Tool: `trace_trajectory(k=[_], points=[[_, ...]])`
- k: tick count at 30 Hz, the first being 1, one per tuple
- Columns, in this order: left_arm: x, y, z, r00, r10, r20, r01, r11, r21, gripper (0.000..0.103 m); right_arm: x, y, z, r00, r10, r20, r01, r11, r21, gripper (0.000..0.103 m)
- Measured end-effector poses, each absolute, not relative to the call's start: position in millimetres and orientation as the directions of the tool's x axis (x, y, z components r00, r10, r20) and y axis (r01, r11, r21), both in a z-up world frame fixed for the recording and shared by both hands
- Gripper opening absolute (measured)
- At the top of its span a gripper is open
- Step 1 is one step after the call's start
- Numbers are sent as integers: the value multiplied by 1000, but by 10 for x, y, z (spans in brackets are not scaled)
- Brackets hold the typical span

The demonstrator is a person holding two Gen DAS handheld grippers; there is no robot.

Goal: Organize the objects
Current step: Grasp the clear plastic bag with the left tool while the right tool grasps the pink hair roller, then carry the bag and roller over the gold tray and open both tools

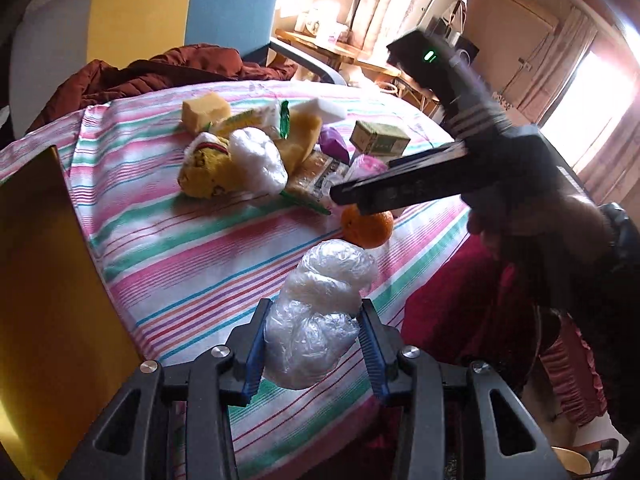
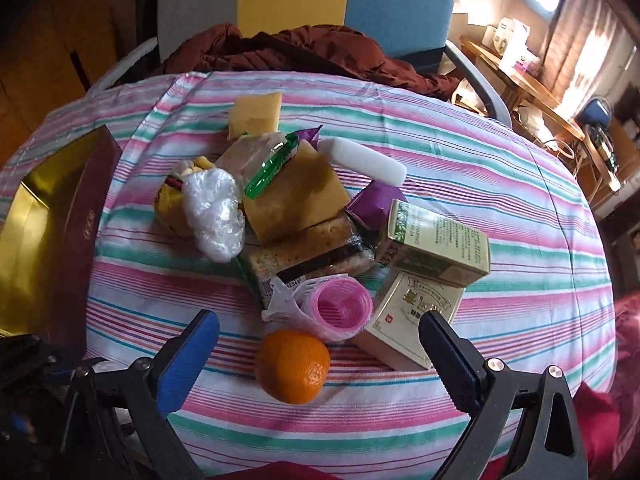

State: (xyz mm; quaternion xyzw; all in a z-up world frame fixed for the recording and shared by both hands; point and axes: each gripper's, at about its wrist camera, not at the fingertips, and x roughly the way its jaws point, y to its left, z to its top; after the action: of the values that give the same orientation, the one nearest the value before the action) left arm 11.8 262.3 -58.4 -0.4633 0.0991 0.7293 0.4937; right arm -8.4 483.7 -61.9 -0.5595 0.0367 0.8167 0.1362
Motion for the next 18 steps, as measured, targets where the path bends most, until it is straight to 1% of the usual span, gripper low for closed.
trace_trajectory(k=[2, 3, 4, 5, 7, 8, 13, 18], points=[[107, 2576, -521, -94, 639, -764, -807, -498, -318, 42, -148, 4859, -700, -303, 166, -938, -255, -963, -87, 80], [98, 2541, -494, -97, 643, -760, -804, -500, -321, 42, -165, 4839, -690, -306, 184, -934, -244, -963, -110, 78], [93, 2507, -473, -101, 647, -756, -801, -503, -324, 42, -177, 4829, -670, -314, 189, -930, -238, -964, -115, 66], [99, 2467, -457, -107, 649, -753, -799, -507, -323, 42, -181, 4837, -650, -320, 191, -928, -244, -963, -114, 64], [86, 2399, -437, -119, 653, -748, -791, -518, -326, 42, -168, 4840, -617, -328, 199, -923, -250, -961, -118, 64], [71, 2356, -429, -124, 655, -745, -785, -524, -330, 42, -154, 4829, -594, -337, 204, -919, -252, -960, -120, 48], [1, 2099, -328, -162, 671, -723, -752, -558, -350, 42, -32, 4857, -364, -417, 204, -886, -301, -951, -78, 47], [-77, 1850, -176, -213, 683, -699, -725, -590, -355, 42, 55, 4811, -80, -488, 191, -851, -311, -950, -35, 47]])
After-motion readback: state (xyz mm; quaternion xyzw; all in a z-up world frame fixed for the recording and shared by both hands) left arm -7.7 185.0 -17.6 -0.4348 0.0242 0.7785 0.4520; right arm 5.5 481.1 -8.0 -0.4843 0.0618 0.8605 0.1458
